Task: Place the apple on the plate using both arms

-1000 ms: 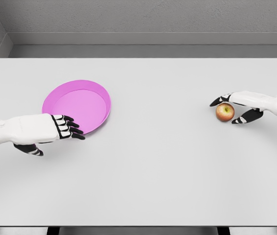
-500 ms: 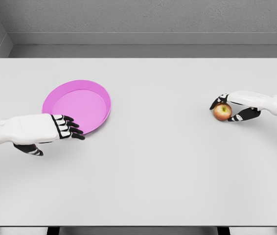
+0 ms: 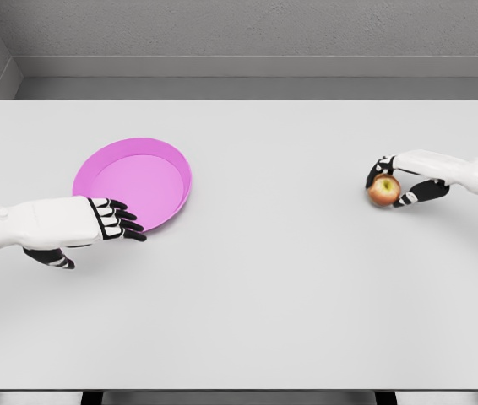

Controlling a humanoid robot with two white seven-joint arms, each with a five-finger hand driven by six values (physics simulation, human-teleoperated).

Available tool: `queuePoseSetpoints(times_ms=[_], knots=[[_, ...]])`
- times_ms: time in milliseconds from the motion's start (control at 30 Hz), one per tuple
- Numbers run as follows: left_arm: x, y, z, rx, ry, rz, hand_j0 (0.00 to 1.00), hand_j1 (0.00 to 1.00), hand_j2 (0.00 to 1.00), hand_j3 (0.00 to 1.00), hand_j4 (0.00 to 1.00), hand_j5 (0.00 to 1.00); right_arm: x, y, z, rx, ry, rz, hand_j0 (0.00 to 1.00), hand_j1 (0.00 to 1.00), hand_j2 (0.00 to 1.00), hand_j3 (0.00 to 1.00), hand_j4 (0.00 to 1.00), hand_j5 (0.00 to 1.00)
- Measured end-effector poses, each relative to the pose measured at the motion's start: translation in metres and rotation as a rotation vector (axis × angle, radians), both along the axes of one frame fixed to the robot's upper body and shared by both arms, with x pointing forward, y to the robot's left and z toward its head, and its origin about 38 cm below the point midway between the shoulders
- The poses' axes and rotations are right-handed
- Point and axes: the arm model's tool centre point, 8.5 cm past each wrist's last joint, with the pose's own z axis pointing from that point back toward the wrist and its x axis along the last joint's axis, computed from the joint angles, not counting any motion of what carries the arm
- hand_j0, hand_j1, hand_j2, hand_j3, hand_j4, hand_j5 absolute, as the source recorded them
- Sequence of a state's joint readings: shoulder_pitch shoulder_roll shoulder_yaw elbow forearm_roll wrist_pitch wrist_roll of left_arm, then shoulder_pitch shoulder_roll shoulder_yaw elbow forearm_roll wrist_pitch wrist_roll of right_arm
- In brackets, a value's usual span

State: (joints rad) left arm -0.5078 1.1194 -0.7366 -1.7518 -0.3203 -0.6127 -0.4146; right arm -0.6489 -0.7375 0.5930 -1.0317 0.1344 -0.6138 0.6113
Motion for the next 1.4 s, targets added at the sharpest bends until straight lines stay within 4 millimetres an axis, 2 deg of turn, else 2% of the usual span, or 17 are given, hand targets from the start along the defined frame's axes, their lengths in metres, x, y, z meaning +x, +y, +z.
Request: queuePoseSetpoints(times_ms=[67,133,300,433,600,700,833,867,900,933,967,1167,1233,1300,1400], knots=[[0.000,0.000,0.000,0.000,0.000,0.000,1.00,1.00,1.00,1.00,1.00,1.00,0.000,0.004,0.003,0.013,-0.007,0.010,0.47,0.47,0.47,0.47,0.47,0.47],[0.000,0.000,0.000,0.000,0.000,0.000,1.00,1.00,1.00,1.00,1.00,1.00,-0.001,0.021,0.009,0.023,-0.026,0.060,0.47,0.47,0.47,0.47,0.47,0.47],[0.000,0.000,0.000,0.000,0.000,0.000,1.00,1.00,1.00,1.00,1.00,1.00,-0.005,0.093,0.018,0.071,-0.065,0.241,0.48,0.48,0.48,0.48,0.48,0.48],[0.000,0.000,0.000,0.000,0.000,0.000,1.00,1.00,1.00,1.00,1.00,1.00,-0.016,0.139,0.024,0.101,-0.090,0.362,0.48,0.48,0.48,0.48,0.48,0.48],[0.000,0.000,0.000,0.000,0.000,0.000,1.00,1.00,1.00,1.00,1.00,1.00,-0.036,0.173,0.024,0.101,-0.096,0.481,0.48,0.48,0.48,0.48,0.48,0.48],[0.000,0.000,0.000,0.000,0.000,0.000,1.00,1.00,1.00,1.00,1.00,1.00,-0.046,0.186,0.023,0.098,-0.094,0.531,0.48,0.48,0.48,0.48,0.48,0.48],[0.000,0.000,0.000,0.000,0.000,0.000,1.00,1.00,1.00,1.00,1.00,1.00,-0.049,0.191,0.022,0.099,-0.092,0.549,0.51,0.51,0.51,0.51,0.51,0.51],[0.000,0.000,0.000,0.000,0.000,0.000,1.00,1.00,1.00,1.00,1.00,1.00,-0.049,0.191,0.023,0.099,-0.093,0.550,0.63,0.63,0.63,0.63,0.63,0.63],[0.000,0.000,0.000,0.000,0.000,0.000,1.00,1.00,1.00,1.00,1.00,1.00,-0.049,0.191,0.023,0.099,-0.093,0.550,0.69,0.69,0.69,0.69,0.69,0.69],[0.000,0.000,0.000,0.000,0.000,0.000,1.00,1.00,1.00,1.00,1.00,1.00,-0.049,0.191,0.023,0.099,-0.093,0.551,0.92,0.92,0.92,0.92,0.92,0.92],[0.000,0.000,0.000,0.000,0.000,0.000,1.00,1.00,1.00,1.00,1.00,1.00,-0.049,0.191,0.023,0.098,-0.093,0.551,1.00,1.00,1.00,1.00,1.00,1.00],[0.000,0.000,0.000,0.000,0.000,0.000,1.00,1.00,1.00,1.00,1.00,1.00,-0.049,0.191,0.025,0.097,-0.100,0.551,1.00,1.00,1.00,1.00,1.00,1.00],[0.000,0.000,0.000,0.000,0.000,-0.001,1.00,1.00,1.00,1.00,1.00,1.00,-0.044,0.182,0.034,0.093,-0.120,0.531,1.00,1.00,1.00,1.00,1.00,1.00],[0.006,-0.005,0.009,-0.008,-0.028,-0.011,1.00,1.00,1.00,1.00,1.00,1.00,-0.037,0.161,0.045,0.082,-0.145,0.479,1.00,1.00,1.00,1.00,1.00,1.00],[0.018,-0.024,0.029,-0.031,-0.086,-0.050,1.00,1.00,1.00,1.00,1.00,1.00,-0.021,0.102,0.065,0.054,-0.184,0.333,1.00,1.00,1.00,1.00,1.00,1.00]])
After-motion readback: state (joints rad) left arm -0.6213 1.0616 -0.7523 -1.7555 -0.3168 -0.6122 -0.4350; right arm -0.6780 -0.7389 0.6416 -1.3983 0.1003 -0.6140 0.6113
